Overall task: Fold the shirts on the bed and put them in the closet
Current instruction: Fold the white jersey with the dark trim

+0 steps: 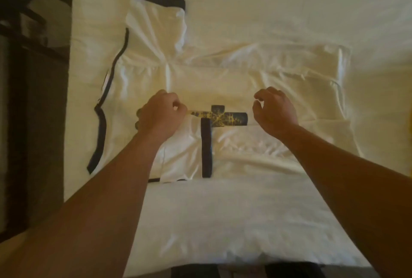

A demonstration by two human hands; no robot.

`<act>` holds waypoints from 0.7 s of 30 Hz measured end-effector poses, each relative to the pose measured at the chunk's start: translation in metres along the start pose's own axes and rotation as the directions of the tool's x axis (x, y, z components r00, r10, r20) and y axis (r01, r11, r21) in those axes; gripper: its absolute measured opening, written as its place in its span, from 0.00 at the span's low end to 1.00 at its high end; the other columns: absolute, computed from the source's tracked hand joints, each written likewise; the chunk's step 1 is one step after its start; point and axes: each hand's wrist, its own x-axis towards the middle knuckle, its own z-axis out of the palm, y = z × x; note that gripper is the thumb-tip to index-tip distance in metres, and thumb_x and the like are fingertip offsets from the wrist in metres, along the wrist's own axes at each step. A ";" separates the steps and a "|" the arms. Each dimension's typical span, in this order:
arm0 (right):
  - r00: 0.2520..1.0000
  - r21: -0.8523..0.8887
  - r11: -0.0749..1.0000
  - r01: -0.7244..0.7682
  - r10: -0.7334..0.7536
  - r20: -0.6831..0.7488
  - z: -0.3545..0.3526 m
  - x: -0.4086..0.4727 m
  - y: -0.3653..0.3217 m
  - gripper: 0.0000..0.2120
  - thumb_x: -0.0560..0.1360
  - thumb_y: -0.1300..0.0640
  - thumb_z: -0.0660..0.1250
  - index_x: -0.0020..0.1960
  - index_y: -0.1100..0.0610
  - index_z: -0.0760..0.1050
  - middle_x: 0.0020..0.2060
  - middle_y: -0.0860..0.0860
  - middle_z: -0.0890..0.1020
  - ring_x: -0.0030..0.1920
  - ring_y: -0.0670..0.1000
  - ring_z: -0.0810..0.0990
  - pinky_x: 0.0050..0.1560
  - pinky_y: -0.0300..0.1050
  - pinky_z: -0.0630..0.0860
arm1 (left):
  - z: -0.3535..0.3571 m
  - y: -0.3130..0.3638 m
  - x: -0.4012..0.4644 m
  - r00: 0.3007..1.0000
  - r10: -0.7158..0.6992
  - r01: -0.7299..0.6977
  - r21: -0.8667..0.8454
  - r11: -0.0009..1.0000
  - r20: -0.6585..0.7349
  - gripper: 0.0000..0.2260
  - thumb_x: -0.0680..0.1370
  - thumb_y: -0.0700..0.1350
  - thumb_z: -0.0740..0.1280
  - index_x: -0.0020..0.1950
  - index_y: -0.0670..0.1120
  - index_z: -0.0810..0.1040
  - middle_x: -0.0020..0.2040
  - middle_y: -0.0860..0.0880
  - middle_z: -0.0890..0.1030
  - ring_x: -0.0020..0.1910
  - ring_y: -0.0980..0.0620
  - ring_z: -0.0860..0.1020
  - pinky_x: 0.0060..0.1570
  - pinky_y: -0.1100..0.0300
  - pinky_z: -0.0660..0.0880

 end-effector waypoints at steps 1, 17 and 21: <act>0.999 0.001 1.000 -0.023 0.023 -0.023 -0.005 0.011 0.008 0.13 0.81 0.57 0.61 0.62 0.58 0.79 0.57 0.54 0.81 0.57 0.56 0.77 0.55 0.52 0.76 | 0.001 0.009 0.012 1.000 0.012 -0.012 0.006 1.000 -0.007 0.08 0.79 0.50 0.65 0.47 0.48 0.80 0.49 0.48 0.75 0.45 0.44 0.76 0.45 0.50 0.74; 0.981 -0.122 0.974 -0.190 0.184 -0.058 -0.037 0.124 0.082 0.32 0.73 0.62 0.64 0.74 0.50 0.60 0.74 0.53 0.60 0.66 0.61 0.69 0.56 0.53 0.72 | 0.022 0.049 0.148 0.966 0.258 -0.225 0.557 0.799 0.020 0.22 0.76 0.40 0.70 0.69 0.52 0.71 0.64 0.43 0.74 0.65 0.36 0.69 0.62 0.40 0.63; 0.972 -0.196 0.953 -0.231 0.219 -0.083 -0.048 0.132 0.087 0.23 0.74 0.60 0.66 0.68 0.53 0.68 0.66 0.55 0.67 0.61 0.61 0.72 0.48 0.52 0.71 | 0.016 0.053 0.140 0.965 0.258 -0.174 0.628 0.759 -0.045 0.12 0.77 0.42 0.71 0.60 0.47 0.79 0.57 0.41 0.77 0.62 0.34 0.70 0.61 0.40 0.62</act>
